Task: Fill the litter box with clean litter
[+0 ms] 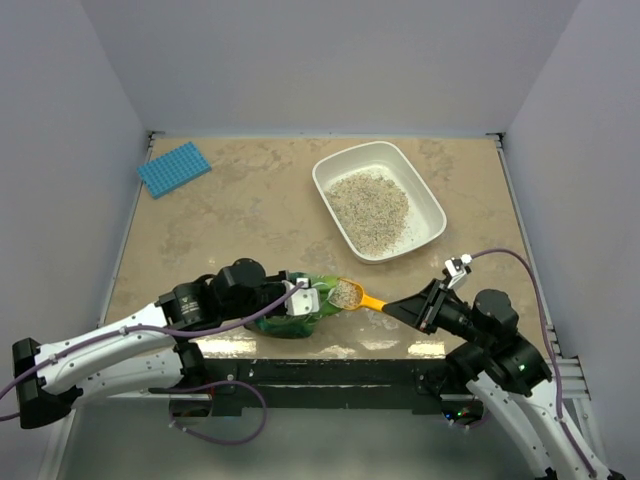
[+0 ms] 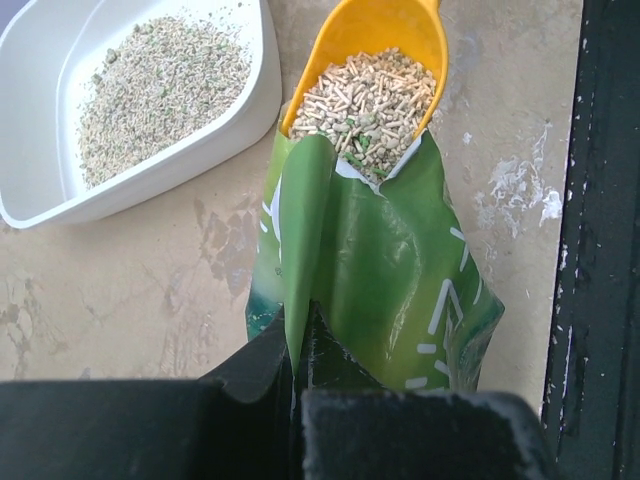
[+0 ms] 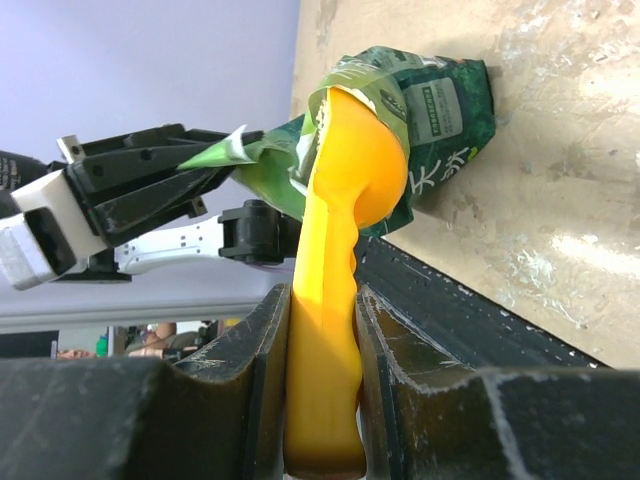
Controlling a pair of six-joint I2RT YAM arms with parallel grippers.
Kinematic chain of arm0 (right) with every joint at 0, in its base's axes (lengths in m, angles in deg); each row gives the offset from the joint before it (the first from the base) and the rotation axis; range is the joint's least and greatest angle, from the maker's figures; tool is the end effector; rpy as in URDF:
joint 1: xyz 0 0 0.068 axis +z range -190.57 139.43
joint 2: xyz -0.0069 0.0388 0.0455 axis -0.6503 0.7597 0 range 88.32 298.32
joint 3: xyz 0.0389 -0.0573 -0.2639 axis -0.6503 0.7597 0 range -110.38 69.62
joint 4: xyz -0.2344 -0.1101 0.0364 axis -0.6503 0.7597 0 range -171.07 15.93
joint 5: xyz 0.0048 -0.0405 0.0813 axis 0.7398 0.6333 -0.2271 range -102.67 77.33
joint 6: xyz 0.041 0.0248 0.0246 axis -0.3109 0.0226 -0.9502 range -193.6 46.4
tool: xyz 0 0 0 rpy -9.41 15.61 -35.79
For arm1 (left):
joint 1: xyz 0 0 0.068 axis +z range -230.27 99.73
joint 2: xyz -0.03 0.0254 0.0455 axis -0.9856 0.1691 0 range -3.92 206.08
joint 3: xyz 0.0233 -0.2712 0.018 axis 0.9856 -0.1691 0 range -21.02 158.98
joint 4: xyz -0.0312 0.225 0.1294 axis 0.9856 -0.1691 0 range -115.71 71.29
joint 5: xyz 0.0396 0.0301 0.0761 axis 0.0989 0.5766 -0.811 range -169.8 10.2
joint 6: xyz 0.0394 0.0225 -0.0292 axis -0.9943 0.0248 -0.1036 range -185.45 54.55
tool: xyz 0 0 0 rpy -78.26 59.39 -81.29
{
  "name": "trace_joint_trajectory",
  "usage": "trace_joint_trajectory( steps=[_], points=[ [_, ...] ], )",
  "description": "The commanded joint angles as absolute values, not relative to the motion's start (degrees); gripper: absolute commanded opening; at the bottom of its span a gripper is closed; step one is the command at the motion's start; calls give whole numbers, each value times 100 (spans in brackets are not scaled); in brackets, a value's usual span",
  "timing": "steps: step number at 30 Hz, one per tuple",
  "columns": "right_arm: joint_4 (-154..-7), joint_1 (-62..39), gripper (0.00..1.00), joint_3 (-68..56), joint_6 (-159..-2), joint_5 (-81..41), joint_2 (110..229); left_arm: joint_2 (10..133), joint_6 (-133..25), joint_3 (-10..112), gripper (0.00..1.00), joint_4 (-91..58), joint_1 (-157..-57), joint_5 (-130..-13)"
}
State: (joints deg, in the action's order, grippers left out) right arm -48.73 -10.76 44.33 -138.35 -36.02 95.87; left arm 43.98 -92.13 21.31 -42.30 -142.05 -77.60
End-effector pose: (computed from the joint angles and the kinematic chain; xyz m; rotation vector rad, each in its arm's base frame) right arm 0.0595 0.0503 0.2532 0.3060 2.0721 1.4647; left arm 0.0877 -0.1665 0.2918 1.4859 1.4923 -0.4114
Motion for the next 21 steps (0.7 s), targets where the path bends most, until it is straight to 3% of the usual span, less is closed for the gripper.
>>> trace_joint_trajectory(
  steps=[1, 12, 21],
  points=[
    [-4478, -1104, 0, 4607, -13987, -3315, 9316, 4162, -9156, 2231, 0, -4244, -14249, -7795],
    [-4354, -1112, 0, 4713, -14048, -3192, 9157, 3748, -9129, 2240, 0, -4367, -14249, -7751],
    [-3388, -1112, 0, 4352, -14075, -2894, 8744, 3643, -9129, 2135, 0, -4253, -14258, -7865]
  ],
)
